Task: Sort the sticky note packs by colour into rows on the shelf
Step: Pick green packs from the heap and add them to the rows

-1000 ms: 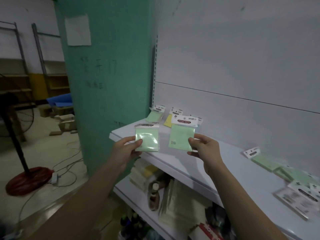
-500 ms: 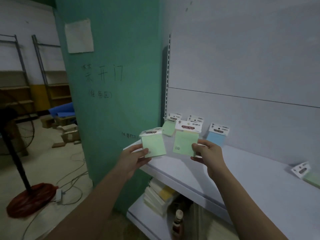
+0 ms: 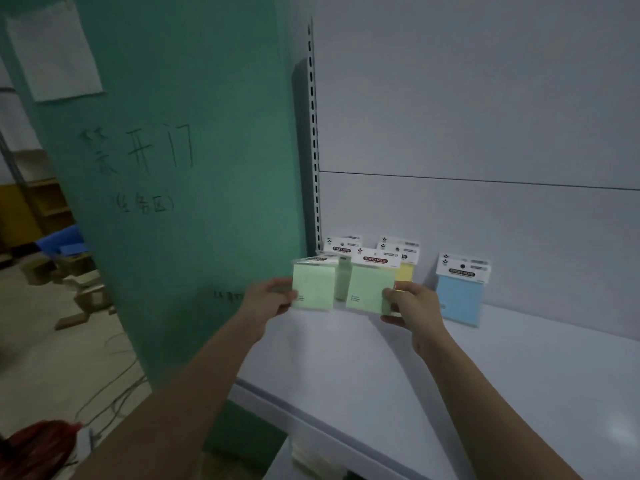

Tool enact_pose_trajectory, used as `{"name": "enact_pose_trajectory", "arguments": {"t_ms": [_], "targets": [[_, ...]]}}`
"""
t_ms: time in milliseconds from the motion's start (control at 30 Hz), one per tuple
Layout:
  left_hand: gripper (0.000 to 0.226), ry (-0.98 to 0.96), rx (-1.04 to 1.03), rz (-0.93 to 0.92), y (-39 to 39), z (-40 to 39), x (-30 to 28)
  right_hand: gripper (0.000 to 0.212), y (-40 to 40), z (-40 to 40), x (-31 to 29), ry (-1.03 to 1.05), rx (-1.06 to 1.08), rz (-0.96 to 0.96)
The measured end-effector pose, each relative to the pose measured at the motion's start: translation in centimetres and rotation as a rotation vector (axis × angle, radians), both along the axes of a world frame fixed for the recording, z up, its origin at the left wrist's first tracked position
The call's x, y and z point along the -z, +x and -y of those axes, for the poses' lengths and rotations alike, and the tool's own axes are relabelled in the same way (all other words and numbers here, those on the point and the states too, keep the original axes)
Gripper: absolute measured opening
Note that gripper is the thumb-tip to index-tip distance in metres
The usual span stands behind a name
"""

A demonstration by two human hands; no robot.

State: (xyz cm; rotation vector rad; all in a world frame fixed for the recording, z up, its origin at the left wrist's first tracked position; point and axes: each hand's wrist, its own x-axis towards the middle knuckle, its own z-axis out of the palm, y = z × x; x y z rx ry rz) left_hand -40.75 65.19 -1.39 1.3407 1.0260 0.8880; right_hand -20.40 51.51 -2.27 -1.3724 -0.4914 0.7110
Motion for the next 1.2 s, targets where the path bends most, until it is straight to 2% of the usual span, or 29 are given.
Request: {"name": "enact_pose_trajectory", "arguments": {"t_ms": [233, 433, 533, 700, 867, 1033, 1200], "targets": [[0.033, 0.047, 0.124, -0.141, 2.5, -4.7, 1.1, 0.008, 0.1, -2.0, 0.9, -0.094, 0.069, 0.072], [0.031, 0.125, 0.187, -0.166, 4.3, -6.3, 1.8, 0.008, -1.3, -4.1, 0.8, -0.020, 0.217, -0.082], [0.032, 0.212, 0.144, -0.171, 4.5, -6.8, 2.9, 0.009, -2.7, -4.9, 1.7, 0.031, 0.293, -0.148], [0.026, 0.390, 0.107, -0.154, 4.5, -6.7, 4.6, 0.013, -4.0, -4.8, 2.4, 0.048, 0.283, 0.021], [0.024, 0.447, 0.115, -0.191, 5.0, -7.0, 4.8, 0.014, -4.0, -3.5, 1.4, 0.108, 0.311, 0.019], [0.023, 0.438, 0.113, -0.179, 4.6, -6.9, 4.9, 0.009, -5.5, -4.0, 1.6, -0.017, 0.169, 0.086], [0.020, 0.427, 0.084, -0.168, 4.2, -6.9, 4.6, 0.011, -6.5, -6.8, 1.6, -0.157, 0.127, 0.221]]}}
